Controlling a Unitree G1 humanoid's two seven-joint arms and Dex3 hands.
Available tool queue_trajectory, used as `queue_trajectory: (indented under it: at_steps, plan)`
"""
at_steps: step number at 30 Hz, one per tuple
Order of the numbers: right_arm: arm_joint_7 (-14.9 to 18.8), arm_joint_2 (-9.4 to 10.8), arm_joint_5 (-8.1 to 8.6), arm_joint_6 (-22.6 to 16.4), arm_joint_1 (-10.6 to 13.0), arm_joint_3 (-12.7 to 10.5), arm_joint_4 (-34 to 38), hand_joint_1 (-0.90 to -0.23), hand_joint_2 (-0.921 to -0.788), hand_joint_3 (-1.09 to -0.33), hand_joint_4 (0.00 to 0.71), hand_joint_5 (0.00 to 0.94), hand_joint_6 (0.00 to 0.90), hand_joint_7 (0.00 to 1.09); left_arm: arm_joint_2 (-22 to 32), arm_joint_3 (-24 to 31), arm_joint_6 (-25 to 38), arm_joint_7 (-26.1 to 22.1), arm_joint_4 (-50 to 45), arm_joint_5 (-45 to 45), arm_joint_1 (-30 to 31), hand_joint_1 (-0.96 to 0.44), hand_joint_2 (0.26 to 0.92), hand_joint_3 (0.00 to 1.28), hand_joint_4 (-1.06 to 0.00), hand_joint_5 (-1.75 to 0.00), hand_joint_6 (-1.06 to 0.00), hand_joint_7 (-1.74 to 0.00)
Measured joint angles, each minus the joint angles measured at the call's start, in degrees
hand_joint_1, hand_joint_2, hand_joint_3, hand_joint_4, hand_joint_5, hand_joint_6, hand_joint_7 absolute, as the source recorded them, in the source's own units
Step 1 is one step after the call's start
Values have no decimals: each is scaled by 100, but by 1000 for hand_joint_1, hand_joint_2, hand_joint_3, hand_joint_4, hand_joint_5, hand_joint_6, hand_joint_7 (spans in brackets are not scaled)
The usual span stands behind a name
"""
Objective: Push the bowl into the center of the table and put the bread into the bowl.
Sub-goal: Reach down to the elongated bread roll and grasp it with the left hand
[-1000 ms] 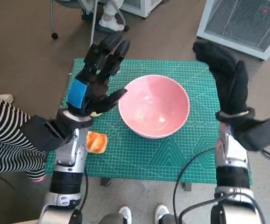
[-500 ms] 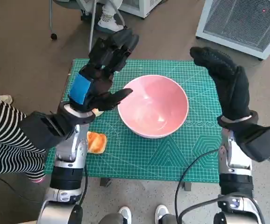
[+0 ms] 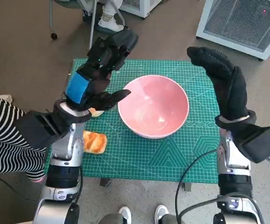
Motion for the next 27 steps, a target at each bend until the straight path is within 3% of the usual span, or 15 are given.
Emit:
queue_trajectory:
  at_steps: [7,9,13,19,27]
  plan:
    - [-89,-7,-17,-1,1,28,-45,-832,-921,-729,207,7,39,580,1255,-4,-788,143,477,1569,-234,-555,766,98,-187,-11,1,-526]
    - [-122,-12,-24,1,6,30,-83,-836,-921,-729,207,7,39,583,1685,-18,-807,208,582,2045,-307,-403,732,62,-178,-8,-29,-490]
    - [-182,-23,-26,1,25,31,-110,-840,-921,-726,209,7,38,587,2413,-156,-66,112,502,2846,-421,49,704,15,-140,-2,-225,-150]
    - [-272,-22,-73,1,38,49,-106,-839,-921,-723,210,7,38,590,2883,-471,1327,-48,366,3681,-555,194,714,9,-118,0,-300,-53]
    - [-349,-12,-188,11,64,68,-101,-842,-921,-723,212,7,36,592,2941,-867,1727,-376,584,3752,-657,155,727,10,-98,0,-314,-19]
